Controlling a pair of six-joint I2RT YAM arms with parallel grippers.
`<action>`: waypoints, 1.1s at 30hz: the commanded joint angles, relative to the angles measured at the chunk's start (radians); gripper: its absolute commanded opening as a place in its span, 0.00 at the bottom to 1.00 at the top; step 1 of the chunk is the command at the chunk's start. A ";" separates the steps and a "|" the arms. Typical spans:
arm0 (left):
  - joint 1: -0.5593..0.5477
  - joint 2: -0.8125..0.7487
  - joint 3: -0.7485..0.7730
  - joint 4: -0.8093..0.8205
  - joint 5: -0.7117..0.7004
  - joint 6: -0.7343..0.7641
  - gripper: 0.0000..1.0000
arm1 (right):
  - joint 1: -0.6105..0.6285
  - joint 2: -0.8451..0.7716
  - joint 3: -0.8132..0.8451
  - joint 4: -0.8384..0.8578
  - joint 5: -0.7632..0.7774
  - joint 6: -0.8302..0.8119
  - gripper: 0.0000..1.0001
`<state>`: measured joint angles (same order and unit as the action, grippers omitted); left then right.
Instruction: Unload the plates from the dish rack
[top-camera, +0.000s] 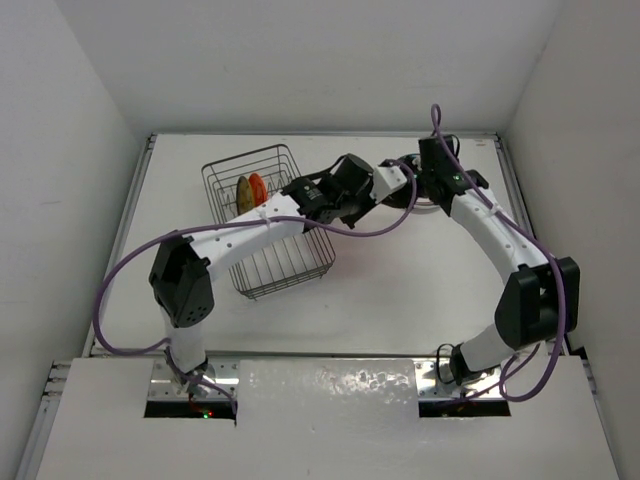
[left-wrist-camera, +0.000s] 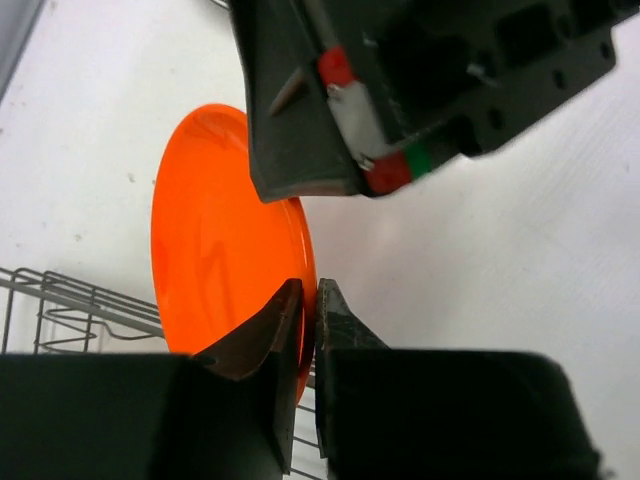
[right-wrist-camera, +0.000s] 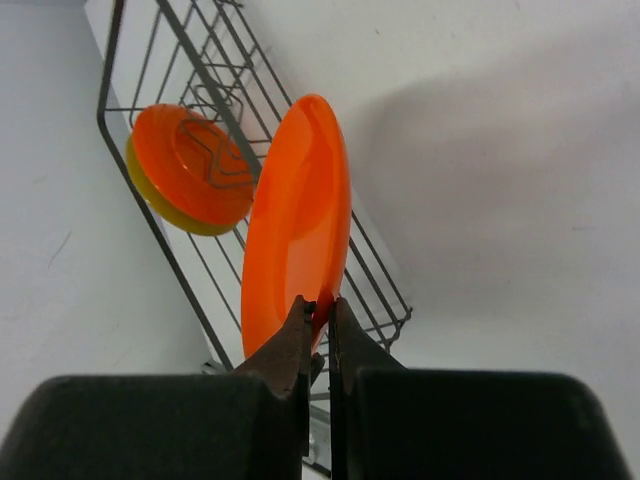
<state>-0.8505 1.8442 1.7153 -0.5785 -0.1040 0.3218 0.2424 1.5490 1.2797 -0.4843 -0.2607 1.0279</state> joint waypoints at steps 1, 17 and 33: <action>0.008 -0.115 -0.054 0.141 -0.004 -0.027 0.07 | -0.017 -0.021 -0.071 0.069 0.035 0.038 0.00; 0.014 -0.117 -0.125 0.213 -0.045 -0.182 0.62 | -0.127 -0.130 -0.308 0.177 0.156 0.028 0.00; 0.623 -0.318 -0.275 0.055 0.033 -0.851 0.97 | -0.130 -0.153 -0.545 0.195 0.277 -0.147 0.90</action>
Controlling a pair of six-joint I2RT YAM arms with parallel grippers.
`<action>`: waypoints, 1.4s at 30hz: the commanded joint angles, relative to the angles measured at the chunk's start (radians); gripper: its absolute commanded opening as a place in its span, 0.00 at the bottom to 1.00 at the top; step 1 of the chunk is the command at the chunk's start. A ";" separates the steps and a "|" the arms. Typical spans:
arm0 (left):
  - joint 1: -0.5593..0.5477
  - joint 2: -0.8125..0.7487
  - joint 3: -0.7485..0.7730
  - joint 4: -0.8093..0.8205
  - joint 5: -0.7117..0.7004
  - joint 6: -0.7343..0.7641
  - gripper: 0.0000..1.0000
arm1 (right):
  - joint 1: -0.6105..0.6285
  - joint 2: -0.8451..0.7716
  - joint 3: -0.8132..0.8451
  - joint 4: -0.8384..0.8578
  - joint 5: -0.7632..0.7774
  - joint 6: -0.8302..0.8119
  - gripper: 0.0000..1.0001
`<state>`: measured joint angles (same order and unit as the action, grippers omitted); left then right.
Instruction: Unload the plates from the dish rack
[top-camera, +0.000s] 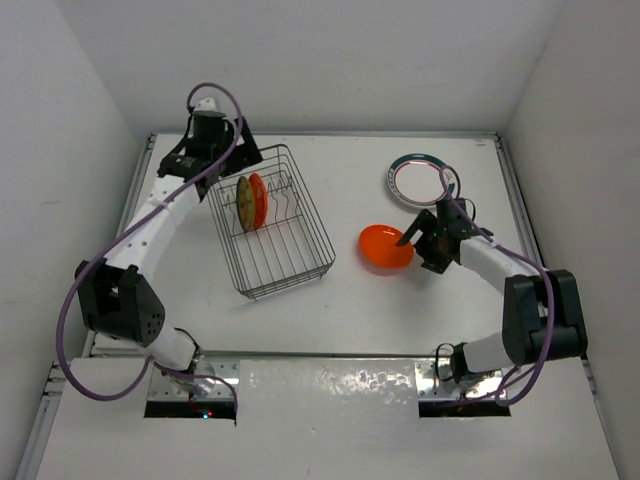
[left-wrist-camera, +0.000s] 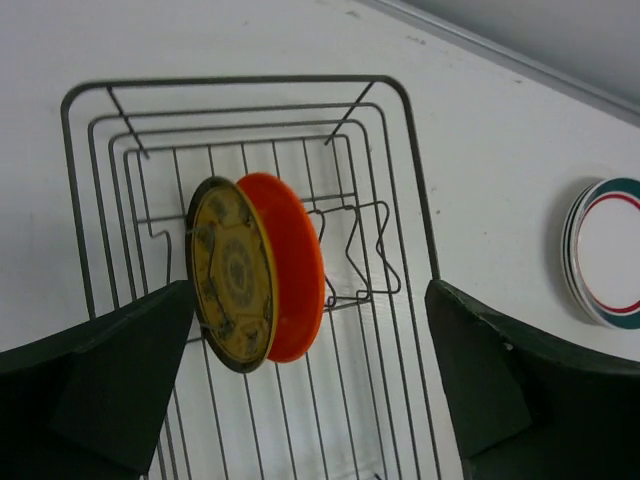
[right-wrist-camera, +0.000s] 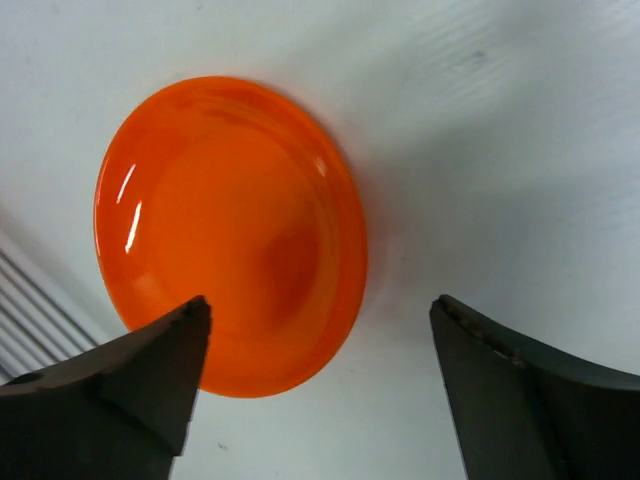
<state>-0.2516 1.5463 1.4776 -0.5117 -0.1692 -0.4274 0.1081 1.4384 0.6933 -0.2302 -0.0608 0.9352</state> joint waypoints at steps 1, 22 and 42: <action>0.059 -0.011 -0.054 -0.007 0.131 -0.106 0.89 | 0.010 -0.070 0.058 -0.104 0.116 -0.068 0.94; 0.163 0.199 -0.145 0.131 0.327 -0.155 0.23 | 0.016 -0.197 0.242 -0.354 0.217 -0.202 0.94; 0.077 0.005 0.158 0.004 0.471 0.285 0.00 | 0.021 -0.144 0.563 -0.404 -0.100 -0.035 0.99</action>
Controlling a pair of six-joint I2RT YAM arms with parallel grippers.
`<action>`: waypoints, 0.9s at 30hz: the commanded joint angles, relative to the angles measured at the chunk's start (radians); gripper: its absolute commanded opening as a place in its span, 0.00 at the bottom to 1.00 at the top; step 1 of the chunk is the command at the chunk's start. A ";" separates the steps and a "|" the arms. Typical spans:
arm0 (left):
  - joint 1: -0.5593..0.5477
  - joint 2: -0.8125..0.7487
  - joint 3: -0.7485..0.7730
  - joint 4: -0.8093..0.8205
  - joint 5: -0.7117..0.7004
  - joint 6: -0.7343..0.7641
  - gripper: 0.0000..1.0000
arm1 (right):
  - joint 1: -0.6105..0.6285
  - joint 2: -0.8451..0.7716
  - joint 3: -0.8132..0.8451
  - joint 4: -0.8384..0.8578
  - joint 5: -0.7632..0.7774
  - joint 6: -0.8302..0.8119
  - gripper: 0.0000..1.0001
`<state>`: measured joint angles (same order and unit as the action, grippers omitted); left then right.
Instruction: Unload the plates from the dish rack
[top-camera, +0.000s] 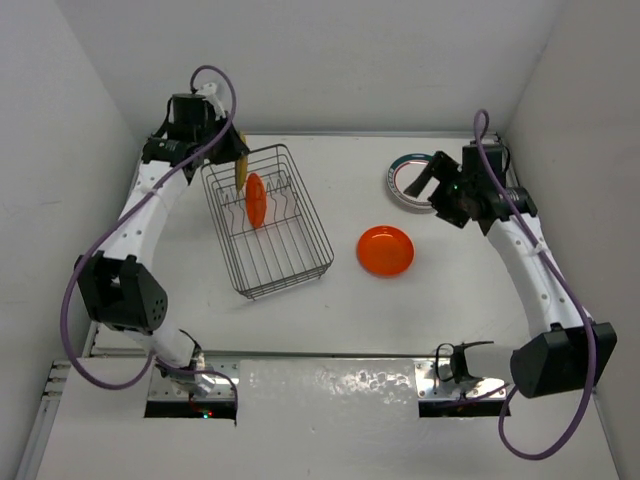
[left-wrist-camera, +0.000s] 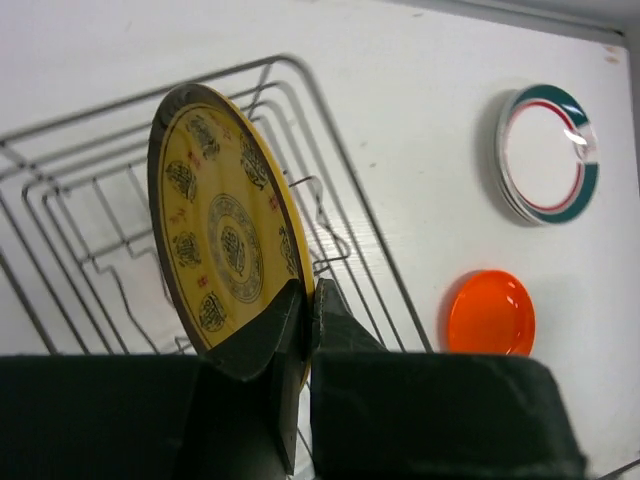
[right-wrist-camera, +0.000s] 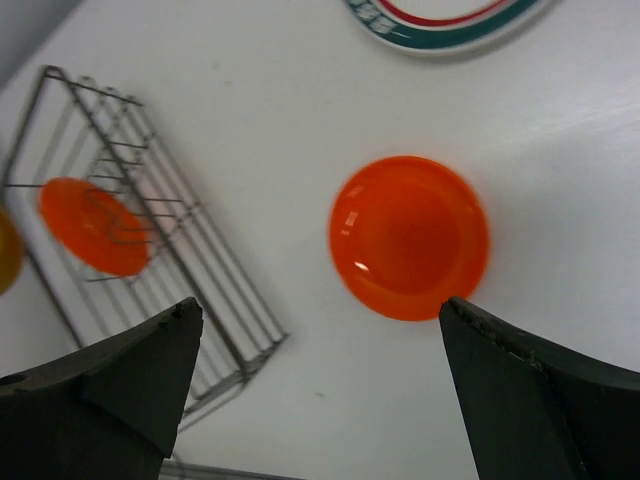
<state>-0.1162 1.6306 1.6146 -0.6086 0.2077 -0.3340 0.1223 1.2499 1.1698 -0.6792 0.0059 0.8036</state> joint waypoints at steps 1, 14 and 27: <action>-0.094 -0.093 0.010 0.130 0.087 0.241 0.00 | 0.010 0.060 0.111 0.056 -0.188 0.118 0.99; -0.674 0.123 0.246 0.033 -0.271 0.714 0.00 | 0.040 0.275 0.446 -0.102 -0.207 0.126 0.99; -0.793 0.196 0.223 0.049 -0.263 0.716 0.00 | 0.050 0.197 0.194 0.084 -0.214 0.200 0.91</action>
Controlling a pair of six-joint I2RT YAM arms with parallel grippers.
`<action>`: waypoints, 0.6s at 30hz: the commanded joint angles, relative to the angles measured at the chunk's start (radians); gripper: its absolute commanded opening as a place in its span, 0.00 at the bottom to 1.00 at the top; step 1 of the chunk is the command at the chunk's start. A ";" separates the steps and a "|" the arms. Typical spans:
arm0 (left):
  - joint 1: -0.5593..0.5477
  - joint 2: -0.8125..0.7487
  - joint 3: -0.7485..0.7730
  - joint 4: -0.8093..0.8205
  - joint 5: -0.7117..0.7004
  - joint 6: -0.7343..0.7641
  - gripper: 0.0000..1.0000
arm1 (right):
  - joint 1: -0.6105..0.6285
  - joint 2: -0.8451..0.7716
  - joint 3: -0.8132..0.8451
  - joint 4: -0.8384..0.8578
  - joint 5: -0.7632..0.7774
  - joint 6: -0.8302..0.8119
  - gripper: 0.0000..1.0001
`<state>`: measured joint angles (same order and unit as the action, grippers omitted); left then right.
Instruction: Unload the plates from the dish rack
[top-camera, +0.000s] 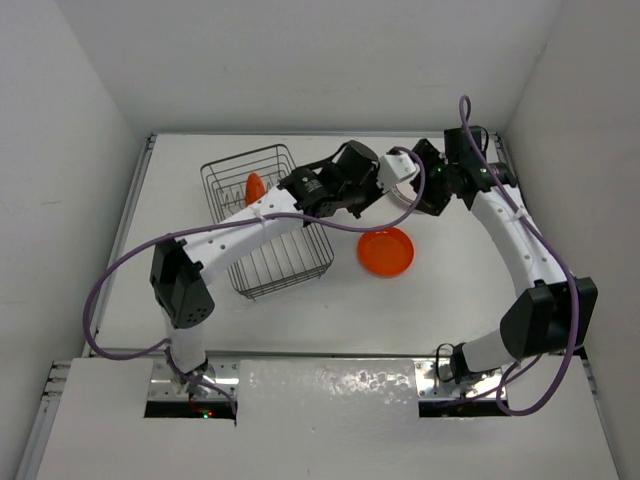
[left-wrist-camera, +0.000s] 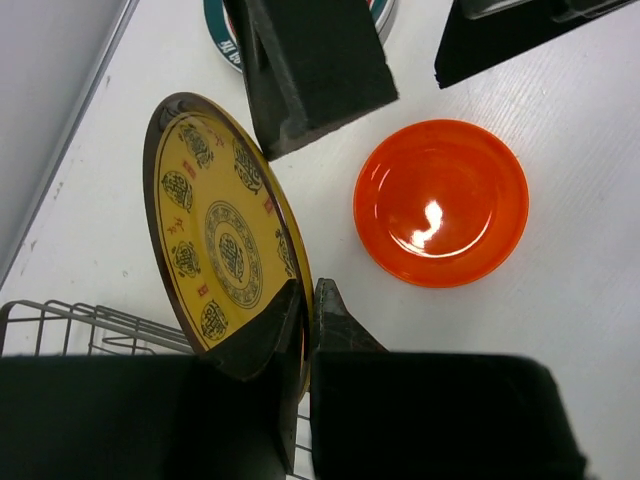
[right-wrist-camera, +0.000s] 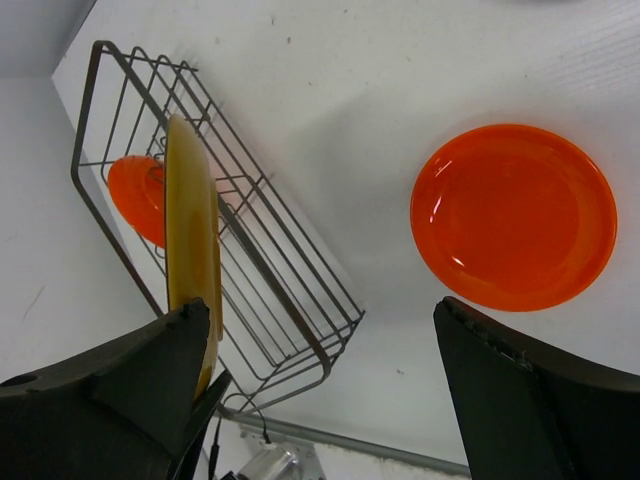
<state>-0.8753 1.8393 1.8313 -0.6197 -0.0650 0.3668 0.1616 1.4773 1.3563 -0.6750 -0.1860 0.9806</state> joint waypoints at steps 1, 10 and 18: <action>-0.045 -0.009 0.006 0.063 0.005 0.014 0.00 | 0.013 -0.035 0.001 0.083 -0.024 0.023 0.91; -0.060 0.008 -0.020 0.066 -0.004 -0.003 0.00 | 0.015 -0.192 -0.126 0.206 0.148 0.078 0.84; -0.073 -0.011 -0.021 0.087 -0.002 -0.025 0.00 | 0.019 -0.177 -0.139 0.221 0.128 0.086 0.81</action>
<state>-0.9348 1.8538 1.7985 -0.6014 -0.0818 0.3565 0.1730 1.2430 1.1824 -0.4717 -0.0395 1.0630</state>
